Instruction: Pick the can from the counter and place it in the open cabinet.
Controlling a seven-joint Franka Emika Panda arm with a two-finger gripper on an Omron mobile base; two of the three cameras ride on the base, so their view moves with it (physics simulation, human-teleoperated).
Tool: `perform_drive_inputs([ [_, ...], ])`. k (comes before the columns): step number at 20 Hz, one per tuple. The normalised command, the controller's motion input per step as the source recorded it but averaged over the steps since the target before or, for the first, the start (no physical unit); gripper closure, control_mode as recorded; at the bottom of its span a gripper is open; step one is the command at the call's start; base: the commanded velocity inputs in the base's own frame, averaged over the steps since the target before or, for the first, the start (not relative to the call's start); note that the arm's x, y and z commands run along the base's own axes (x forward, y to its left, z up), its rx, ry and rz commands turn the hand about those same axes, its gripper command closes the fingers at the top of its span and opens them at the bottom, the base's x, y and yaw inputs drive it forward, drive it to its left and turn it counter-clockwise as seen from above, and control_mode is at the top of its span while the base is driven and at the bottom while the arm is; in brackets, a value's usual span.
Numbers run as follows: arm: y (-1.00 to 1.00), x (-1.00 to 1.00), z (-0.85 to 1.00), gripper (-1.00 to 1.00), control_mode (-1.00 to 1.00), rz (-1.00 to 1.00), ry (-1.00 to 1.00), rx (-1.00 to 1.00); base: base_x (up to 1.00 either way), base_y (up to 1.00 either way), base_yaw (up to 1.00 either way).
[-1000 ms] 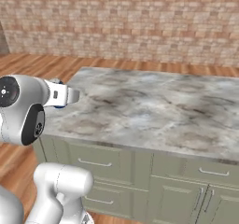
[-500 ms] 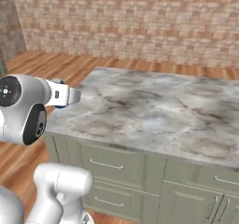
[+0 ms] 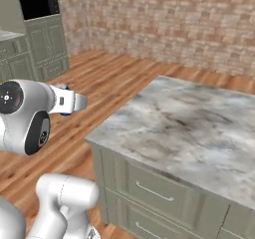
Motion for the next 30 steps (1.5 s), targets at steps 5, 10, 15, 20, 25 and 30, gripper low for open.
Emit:
perform_drive_inputs([
  [5, 0.0, 0.0, 0.0, 1.0, 1.0, 0.0, 0.0, 0.0, 0.0, 0.42, 0.5],
  [10, 0.0, 0.0, 0.0, 1.0, 1.0, 0.0, 0.0, 0.0, 0.0, 0.32, 0.45],
  [15, 0.0, 0.0, 0.0, 1.0, 1.0, 0.0, 0.0, 0.0, 0.0, 0.37, 0.43],
  [20, 0.0, 0.0, 0.0, 1.0, 1.0, 0.0, 0.0, 0.0, 0.0, 0.39, 0.42],
  [25, 0.0, 0.0, 0.0, 1.0, 1.0, 0.0, 0.0, 0.0, 0.0, 0.37, 0.44],
  [30, 0.0, 0.0, 0.0, 1.0, 1.0, 0.0, 0.0, 0.0, -0.01, 0.32, 0.46],
])
